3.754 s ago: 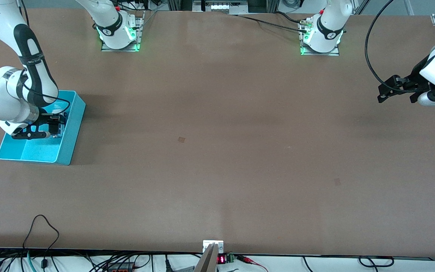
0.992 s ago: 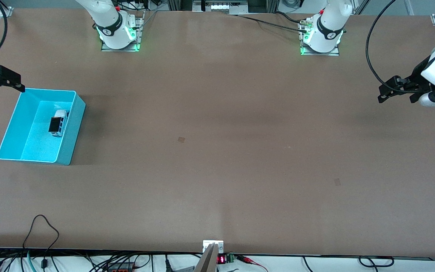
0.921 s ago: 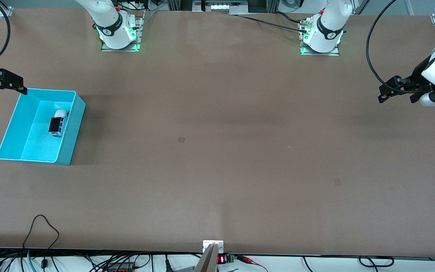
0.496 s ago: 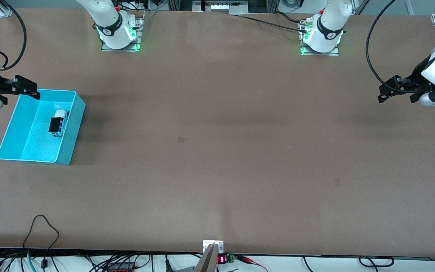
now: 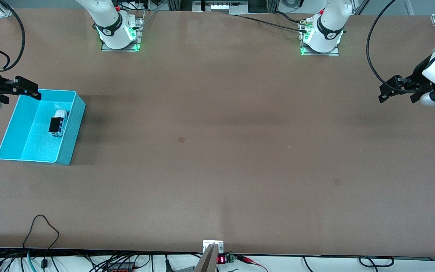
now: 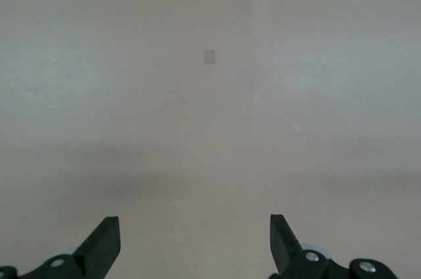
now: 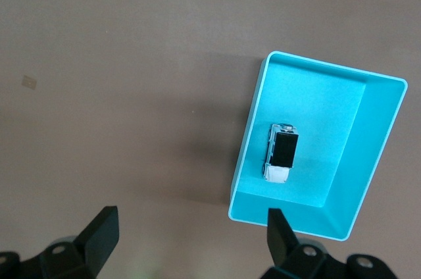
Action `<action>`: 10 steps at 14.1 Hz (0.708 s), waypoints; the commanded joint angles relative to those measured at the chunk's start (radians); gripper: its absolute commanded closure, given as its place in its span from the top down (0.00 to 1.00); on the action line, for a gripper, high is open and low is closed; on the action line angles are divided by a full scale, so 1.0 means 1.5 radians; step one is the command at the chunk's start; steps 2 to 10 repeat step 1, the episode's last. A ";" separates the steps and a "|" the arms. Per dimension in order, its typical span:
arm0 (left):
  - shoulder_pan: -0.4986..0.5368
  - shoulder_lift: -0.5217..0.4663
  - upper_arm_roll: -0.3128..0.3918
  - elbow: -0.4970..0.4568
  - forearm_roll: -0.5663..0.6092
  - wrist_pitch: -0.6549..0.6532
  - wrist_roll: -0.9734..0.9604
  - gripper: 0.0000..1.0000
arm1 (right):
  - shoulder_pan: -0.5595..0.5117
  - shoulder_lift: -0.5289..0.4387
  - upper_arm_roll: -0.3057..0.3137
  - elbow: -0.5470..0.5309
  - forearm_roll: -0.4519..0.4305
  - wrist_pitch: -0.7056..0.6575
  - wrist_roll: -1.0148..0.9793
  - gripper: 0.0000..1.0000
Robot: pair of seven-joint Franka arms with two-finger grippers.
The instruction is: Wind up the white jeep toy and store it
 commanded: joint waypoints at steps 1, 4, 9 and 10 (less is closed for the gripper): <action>0.010 -0.015 -0.006 -0.011 -0.016 -0.002 0.009 1.00 | -0.002 -0.002 0.002 0.007 0.005 -0.010 0.008 1.00; 0.010 -0.015 -0.006 -0.011 -0.016 -0.002 0.009 1.00 | -0.002 -0.002 0.002 0.007 0.005 -0.010 0.008 1.00; 0.010 -0.015 -0.006 -0.011 -0.016 -0.002 0.009 1.00 | -0.002 -0.002 0.002 0.007 0.005 -0.010 0.008 1.00; 0.010 -0.015 -0.006 -0.011 -0.016 -0.002 0.009 1.00 | -0.002 -0.002 0.002 0.007 0.005 -0.010 0.008 1.00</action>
